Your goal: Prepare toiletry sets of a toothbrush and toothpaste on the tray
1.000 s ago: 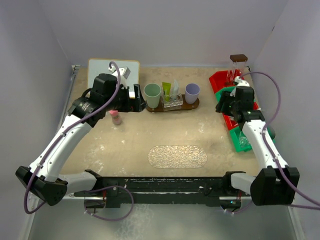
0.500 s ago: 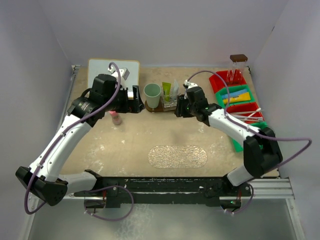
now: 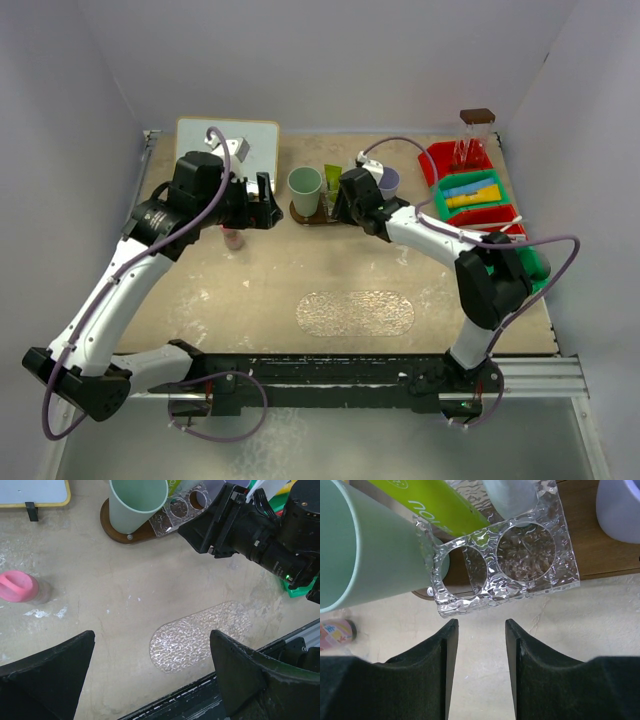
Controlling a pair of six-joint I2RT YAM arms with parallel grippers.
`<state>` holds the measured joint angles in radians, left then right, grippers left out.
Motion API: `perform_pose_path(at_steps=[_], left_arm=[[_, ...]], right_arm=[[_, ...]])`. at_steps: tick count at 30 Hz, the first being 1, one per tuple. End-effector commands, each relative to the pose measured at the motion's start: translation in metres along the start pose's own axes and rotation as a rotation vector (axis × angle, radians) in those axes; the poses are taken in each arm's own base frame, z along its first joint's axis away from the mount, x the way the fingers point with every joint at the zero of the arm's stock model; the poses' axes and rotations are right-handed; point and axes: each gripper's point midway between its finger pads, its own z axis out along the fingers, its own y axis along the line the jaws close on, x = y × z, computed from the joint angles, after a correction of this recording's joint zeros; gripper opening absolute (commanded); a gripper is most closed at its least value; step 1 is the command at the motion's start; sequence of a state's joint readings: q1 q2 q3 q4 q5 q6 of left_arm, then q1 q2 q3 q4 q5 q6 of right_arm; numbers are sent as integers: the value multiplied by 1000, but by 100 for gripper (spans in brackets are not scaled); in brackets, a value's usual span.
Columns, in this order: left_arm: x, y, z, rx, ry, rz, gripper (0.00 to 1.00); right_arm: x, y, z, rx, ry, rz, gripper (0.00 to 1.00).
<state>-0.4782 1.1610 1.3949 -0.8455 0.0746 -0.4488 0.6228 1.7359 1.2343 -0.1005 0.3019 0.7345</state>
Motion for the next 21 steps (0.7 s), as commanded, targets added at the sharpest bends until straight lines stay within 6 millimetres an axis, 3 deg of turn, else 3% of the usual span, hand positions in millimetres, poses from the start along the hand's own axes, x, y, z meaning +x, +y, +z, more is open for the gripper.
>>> perform_pose_path(at_steps=[1, 16, 19, 21], left_arm=[[-22, -4, -18, 7, -83, 13, 93], [-22, -2, -22, -9, -84, 17, 93], [-21, -1, -21, -10, -80, 17, 93], [-20, -1, -21, -9, -77, 18, 93]], right_arm=[[-17, 5, 2, 43, -62, 78, 45], [-18, 21, 17, 30, -57, 89, 45], [-15, 19, 15, 40, -42, 85, 48], [-6, 10, 4, 70, 7, 77, 50]])
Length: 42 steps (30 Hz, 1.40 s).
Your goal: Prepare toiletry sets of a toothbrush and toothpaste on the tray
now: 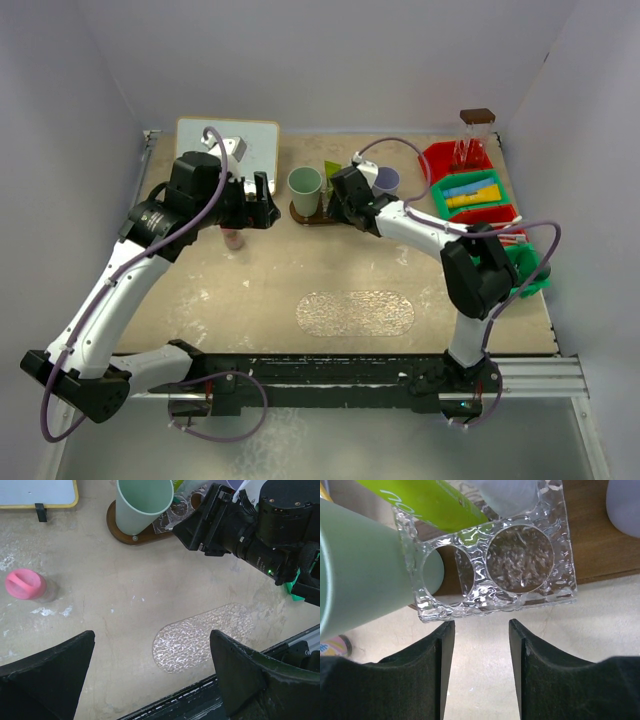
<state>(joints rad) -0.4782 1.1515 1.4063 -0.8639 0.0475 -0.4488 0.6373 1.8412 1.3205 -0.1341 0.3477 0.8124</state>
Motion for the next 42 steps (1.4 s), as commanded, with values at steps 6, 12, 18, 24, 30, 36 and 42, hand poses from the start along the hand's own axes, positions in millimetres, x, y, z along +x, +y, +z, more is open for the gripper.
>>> perform_pose_path(at_steps=[6, 12, 18, 24, 30, 36, 42], left_arm=[[-12, -2, -11, 12, -61, 14, 93], [-9, -5, -1, 35, -44, 16, 94], [-9, -9, 7, 58, -25, 22, 93], [-6, -9, 10, 61, -17, 27, 93], [1, -7, 23, 66, 9, 26, 93], [7, -4, 36, 61, 46, 31, 93], [12, -3, 43, 69, 60, 26, 93]], right_arm=[[4, -46, -87, -10, 31, -143, 58], [-16, -139, -122, 124, 0, -181, 61], [-61, -198, -140, 283, -107, -171, 66], [-89, -282, -150, 526, -183, 130, 65], [-102, -341, -146, 652, -325, 356, 62], [-130, -356, -134, 625, -398, 397, 56], [-147, -370, -118, 582, -468, 500, 51]])
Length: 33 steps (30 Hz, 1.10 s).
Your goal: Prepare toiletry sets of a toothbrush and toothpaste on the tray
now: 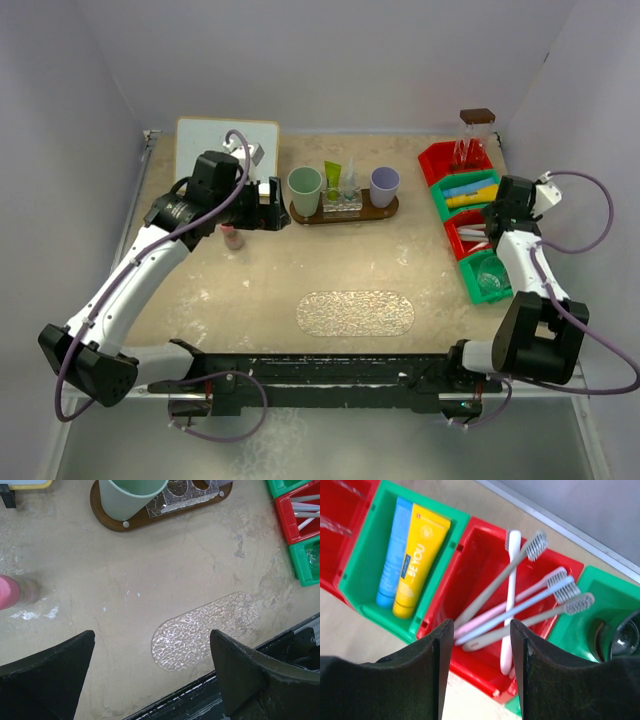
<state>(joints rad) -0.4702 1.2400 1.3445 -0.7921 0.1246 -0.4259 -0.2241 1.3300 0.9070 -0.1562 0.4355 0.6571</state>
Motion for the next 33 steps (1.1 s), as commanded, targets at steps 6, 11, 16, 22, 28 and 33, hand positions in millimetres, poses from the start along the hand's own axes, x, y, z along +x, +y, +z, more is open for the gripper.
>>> perform_pose_path(at_steps=[6, 11, 16, 22, 28, 33], left_arm=[[-6, -1, 5, 29, -26, 8, 94], [-5, 2, 5, 21, -24, 5, 94], [-7, 2, 4, 23, -26, 6, 94], [-9, 3, 2, 13, -26, 11, 95], [-11, 4, 3, 5, -24, 11, 95], [-14, 4, 6, 3, -23, 9, 95]], right_arm=[[-25, 20, 27, -72, -37, 166, 46], [-17, 16, 32, -66, -21, 171, 42], [-17, 15, 39, -58, 4, 199, 34], [-13, 10, 48, -35, 10, 237, 31], [-13, 3, 59, -12, 10, 280, 31], [-14, 3, 68, -7, 21, 301, 31]])
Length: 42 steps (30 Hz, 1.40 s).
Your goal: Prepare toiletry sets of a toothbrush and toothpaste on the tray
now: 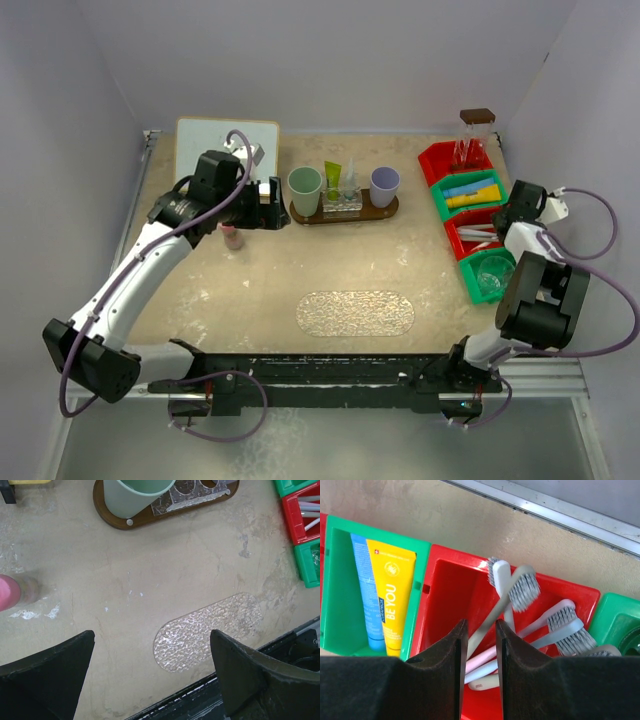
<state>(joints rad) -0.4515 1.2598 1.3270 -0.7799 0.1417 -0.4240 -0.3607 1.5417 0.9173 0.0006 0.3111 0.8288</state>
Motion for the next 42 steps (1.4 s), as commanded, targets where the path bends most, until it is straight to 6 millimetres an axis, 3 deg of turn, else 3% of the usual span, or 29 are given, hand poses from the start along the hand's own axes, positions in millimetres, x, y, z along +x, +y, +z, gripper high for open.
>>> perform_pose_path(at_steps=[1, 11, 18, 22, 28, 32, 34, 37, 42], left_arm=[[-19, -2, -3, 9, -47, 23, 95], [-24, -4, 0, 7, -49, 2, 95], [-28, -8, -10, 19, -70, -9, 95], [-31, -13, -23, 37, -94, -5, 95], [-37, -19, -46, 55, -141, 11, 94], [-42, -24, -61, 72, -168, 17, 94], [-44, -26, -68, 77, -181, 19, 94], [-43, -29, -76, 87, -189, 17, 94], [-41, -35, -77, 128, -191, -16, 94]], right_arm=[[-22, 20, 3, -42, -41, 62, 31], [-14, 11, 10, 8, -6, 104, 25], [-19, 21, 0, -39, -1, 121, 15], [-26, 28, -16, -97, -13, 147, 9], [-44, 31, -53, -211, -108, 110, 0], [-58, 48, -85, -373, -184, 10, 0], [-73, 63, -111, -499, -283, -114, 0], [-68, 82, -149, -652, -319, -201, 0], [-16, 138, -219, -996, -286, -432, 0]])
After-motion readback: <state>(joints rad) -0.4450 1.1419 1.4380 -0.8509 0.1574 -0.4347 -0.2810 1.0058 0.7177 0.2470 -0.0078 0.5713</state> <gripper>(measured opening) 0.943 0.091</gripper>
